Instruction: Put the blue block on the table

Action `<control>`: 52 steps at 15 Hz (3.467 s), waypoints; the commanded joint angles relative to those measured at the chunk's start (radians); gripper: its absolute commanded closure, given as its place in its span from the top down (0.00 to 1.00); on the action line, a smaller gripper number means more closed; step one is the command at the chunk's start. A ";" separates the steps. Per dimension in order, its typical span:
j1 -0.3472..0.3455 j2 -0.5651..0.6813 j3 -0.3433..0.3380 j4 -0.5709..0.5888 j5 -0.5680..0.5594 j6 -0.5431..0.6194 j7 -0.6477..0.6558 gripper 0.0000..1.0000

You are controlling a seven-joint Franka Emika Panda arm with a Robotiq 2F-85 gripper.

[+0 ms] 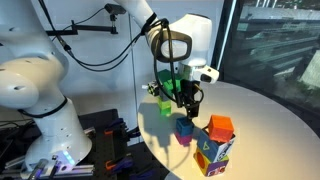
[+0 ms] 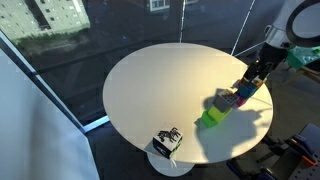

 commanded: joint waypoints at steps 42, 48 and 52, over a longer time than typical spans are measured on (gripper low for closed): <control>0.033 0.067 0.027 0.032 -0.133 0.089 0.222 0.31; 0.060 0.098 0.052 0.081 -0.151 0.079 0.291 0.31; 0.080 0.144 0.064 0.126 -0.145 0.065 0.307 0.31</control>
